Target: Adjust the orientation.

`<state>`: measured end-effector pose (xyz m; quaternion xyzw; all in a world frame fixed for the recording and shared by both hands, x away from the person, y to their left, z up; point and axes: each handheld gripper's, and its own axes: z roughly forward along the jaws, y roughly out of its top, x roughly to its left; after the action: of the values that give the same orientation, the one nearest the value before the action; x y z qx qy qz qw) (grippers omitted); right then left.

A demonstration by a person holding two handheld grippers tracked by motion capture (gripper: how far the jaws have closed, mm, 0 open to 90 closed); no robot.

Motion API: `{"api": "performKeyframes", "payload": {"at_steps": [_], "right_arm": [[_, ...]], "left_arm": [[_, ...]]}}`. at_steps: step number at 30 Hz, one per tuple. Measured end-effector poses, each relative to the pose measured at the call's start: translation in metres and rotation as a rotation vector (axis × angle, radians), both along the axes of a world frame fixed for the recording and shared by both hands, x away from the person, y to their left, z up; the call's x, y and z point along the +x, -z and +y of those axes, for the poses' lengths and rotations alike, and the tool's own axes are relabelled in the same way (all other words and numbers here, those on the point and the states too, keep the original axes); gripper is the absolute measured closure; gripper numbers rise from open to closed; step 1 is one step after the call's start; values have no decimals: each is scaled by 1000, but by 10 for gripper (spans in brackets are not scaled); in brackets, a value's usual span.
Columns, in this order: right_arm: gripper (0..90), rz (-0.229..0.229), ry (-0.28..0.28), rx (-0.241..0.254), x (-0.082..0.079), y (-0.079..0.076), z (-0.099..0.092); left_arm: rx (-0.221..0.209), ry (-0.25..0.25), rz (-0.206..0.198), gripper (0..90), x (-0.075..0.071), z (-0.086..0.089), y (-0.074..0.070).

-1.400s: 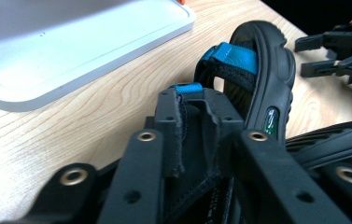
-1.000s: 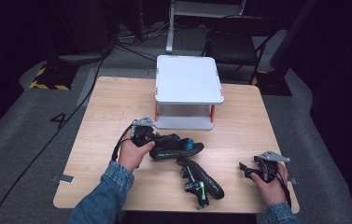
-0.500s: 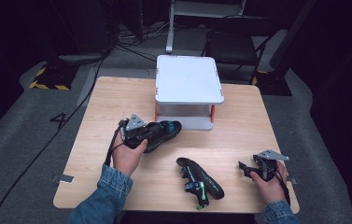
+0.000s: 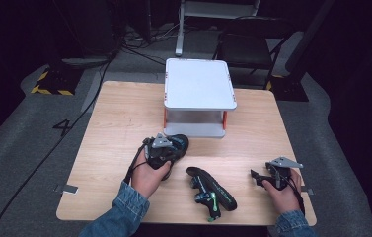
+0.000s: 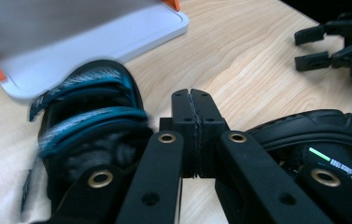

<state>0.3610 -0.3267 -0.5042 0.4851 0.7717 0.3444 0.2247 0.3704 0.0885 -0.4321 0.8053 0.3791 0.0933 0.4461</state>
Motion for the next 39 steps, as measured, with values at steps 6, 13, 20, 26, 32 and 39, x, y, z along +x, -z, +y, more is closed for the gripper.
{"api": "performKeyframes", "payload": {"at_steps": [6,13,20,26,32,39], "right_arm": [[254,-2,-4,0,-1,0,0],[309,-10,-53,-49,-6,-12,11],[319,-72,-146,-37,-17,-43,39],[352,-70,-226,-23,-23,-60,61],[353,-87,-275,-13,-26,-72,77],[372,-81,-320,18,-28,-81,87]], "left_arm": [[-25,-5,-6,830,2,9,-2],[-46,-97,-74,504,4,33,-14],[-6,-228,-128,358,5,76,-23],[71,-257,-108,281,3,105,-22],[81,-284,-92,276,0,120,-17],[115,-282,-79,270,-6,130,-16]]}}
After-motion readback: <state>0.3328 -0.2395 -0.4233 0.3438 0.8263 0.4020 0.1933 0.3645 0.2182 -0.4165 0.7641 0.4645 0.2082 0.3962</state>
